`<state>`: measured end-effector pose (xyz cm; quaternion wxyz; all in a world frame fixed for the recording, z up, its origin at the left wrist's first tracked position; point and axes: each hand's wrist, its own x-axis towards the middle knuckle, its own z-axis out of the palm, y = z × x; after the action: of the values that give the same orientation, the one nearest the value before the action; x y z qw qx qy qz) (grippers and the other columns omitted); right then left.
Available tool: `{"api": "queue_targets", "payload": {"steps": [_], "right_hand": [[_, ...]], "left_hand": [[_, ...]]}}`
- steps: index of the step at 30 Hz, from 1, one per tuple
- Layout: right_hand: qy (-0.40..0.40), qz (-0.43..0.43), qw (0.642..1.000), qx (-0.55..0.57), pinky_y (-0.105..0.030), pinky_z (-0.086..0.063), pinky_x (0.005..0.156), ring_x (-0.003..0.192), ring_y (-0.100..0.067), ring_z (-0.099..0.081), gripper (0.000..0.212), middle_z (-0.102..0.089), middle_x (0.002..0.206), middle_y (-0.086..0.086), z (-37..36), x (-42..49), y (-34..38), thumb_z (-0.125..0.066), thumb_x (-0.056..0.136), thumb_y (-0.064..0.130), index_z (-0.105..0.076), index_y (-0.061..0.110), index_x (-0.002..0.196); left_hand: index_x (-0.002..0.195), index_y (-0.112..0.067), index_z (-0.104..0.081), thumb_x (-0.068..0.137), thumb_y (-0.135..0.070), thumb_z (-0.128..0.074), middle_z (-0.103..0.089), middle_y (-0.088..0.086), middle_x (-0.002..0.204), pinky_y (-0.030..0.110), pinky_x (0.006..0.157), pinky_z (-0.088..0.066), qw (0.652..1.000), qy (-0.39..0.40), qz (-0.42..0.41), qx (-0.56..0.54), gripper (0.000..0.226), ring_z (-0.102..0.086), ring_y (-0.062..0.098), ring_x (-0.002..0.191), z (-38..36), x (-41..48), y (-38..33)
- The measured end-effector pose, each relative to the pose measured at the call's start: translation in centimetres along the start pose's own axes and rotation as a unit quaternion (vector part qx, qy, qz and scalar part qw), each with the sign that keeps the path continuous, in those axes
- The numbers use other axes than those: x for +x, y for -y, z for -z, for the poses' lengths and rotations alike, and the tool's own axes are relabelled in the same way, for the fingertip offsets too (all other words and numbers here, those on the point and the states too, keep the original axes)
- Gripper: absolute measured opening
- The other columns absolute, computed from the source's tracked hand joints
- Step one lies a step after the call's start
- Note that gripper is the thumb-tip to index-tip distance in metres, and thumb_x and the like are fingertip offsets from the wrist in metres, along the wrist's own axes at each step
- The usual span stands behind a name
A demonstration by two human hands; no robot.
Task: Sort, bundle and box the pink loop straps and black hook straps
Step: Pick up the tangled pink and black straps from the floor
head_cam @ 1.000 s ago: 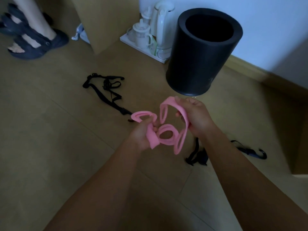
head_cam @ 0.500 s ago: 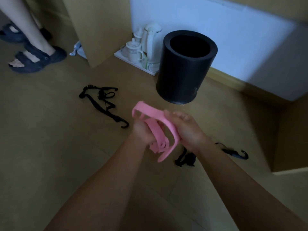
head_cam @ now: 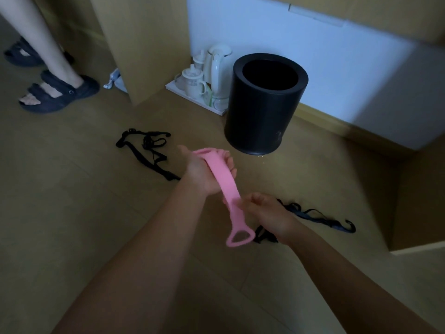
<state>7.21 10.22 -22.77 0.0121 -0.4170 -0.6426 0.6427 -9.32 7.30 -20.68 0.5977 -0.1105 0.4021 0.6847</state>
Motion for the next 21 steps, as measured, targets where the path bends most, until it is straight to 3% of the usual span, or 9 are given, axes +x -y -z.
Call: {"api": "queue_targets", "payload": {"steps": [1,3,5,7,10,13,15,18,21], "right_hand": [[-0.010,0.020,1.000,-0.010,-0.022,-0.051,0.076,0.090,-0.010,-0.065,0.037,-0.065,0.111,-0.005,-0.1,0.1,0.1,-0.063,0.087,0.029,-0.055,0.008,0.117],[-0.007,0.059,0.998,-0.014,-0.014,-0.043,0.075,0.092,0.006,-0.059,0.059,-0.057,0.123,0.007,-0.3,0.1,0.5,-0.069,0.082,0.029,-0.043,0.014,0.132],[0.001,0.068,0.998,-0.016,-0.016,-0.045,0.077,0.100,0.002,-0.057,0.070,-0.054,0.125,0.010,-0.6,0.4,0.6,-0.074,0.077,0.031,-0.039,0.016,0.135],[-0.017,0.064,0.998,0.006,-0.016,-0.049,0.069,0.090,-0.003,-0.061,0.055,-0.057,0.111,0.006,-0.9,0.6,0.8,-0.072,0.080,0.024,-0.043,0.013,0.126],[-0.084,0.095,0.991,-0.045,-0.018,-0.049,0.055,0.069,-0.011,-0.057,0.020,-0.055,0.093,-0.006,-1.1,0.8,1.1,-0.059,0.090,0.016,-0.046,0.013,0.105],[-0.110,0.136,0.984,-0.022,-0.030,-0.053,0.064,0.074,-0.019,-0.058,0.017,-0.057,0.090,-0.008,-1.0,0.8,1.1,-0.057,0.090,0.014,-0.051,0.014,0.106],[-0.114,0.150,0.982,0.011,-0.033,-0.054,0.072,0.081,-0.020,-0.061,0.022,-0.061,0.094,-0.006,-1.2,0.9,1.1,-0.058,0.088,0.012,-0.054,0.016,0.109],[-0.100,0.151,0.983,0.016,-0.029,-0.053,0.070,0.079,-0.013,-0.059,0.022,-0.061,0.090,0.000,-1.7,1.2,0.7,-0.055,0.088,0.010,-0.054,0.019,0.108],[-0.039,0.125,0.991,0.011,-0.014,-0.047,0.062,0.070,0.000,-0.057,0.024,-0.059,0.085,0.007,-1.7,1.7,-0.4,-0.053,0.092,0.013,-0.052,0.016,0.116]], "left_hand": [[0.082,-0.003,-0.066,0.086,-0.075,-0.018,-0.060,0.005,0.076,0.025,0.060,-0.046,1.000,0.001,0.001,0.017,0.086,-0.055,0.014,0.056,-0.1,0.0,0.2],[0.089,-0.006,-0.063,0.092,-0.052,-0.047,-0.061,0.003,0.083,0.020,0.050,-0.048,0.999,-0.007,0.009,0.051,0.049,-0.055,0.009,0.049,-0.8,-0.1,0.8],[0.098,-0.004,-0.062,0.092,-0.030,-0.058,-0.065,0.005,0.091,0.017,0.042,-0.047,0.999,-0.007,0.012,0.044,0.027,-0.053,0.006,0.038,-1.9,-0.5,1.3],[0.095,-0.003,-0.062,0.092,-0.028,-0.058,-0.067,0.008,0.096,0.021,0.049,-0.053,1.000,-0.001,-0.005,0.006,0.026,-0.057,0.006,0.041,-2.7,-0.6,1.2],[0.097,-0.004,-0.059,0.091,-0.034,-0.058,-0.067,0.010,0.092,0.031,0.082,-0.052,0.997,0.012,-0.058,-0.050,0.031,-0.067,0.016,0.073,-3.0,-1.0,0.9],[0.114,-0.008,-0.056,0.084,-0.040,-0.061,-0.068,0.010,0.100,0.039,0.095,-0.044,0.995,0.062,-0.075,0.000,0.044,-0.061,0.026,0.104,-2.0,-0.7,1.4],[0.103,-0.010,-0.063,0.072,-0.049,-0.064,-0.069,0.008,0.098,0.043,0.101,-0.041,0.992,0.091,-0.041,0.074,0.050,-0.058,0.027,0.112,-1.2,-0.3,2.1],[0.103,-0.004,-0.064,0.077,-0.048,-0.058,-0.066,0.015,0.110,0.038,0.099,-0.041,0.983,0.094,-0.014,0.159,0.052,-0.058,0.026,0.110,-1.1,0.3,3.0],[0.095,-0.005,-0.062,0.094,-0.034,-0.049,-0.071,0.007,0.084,0.033,0.088,-0.045,0.988,0.072,-0.011,0.135,0.032,-0.067,0.018,0.083,-1.1,1.3,3.6]]}}
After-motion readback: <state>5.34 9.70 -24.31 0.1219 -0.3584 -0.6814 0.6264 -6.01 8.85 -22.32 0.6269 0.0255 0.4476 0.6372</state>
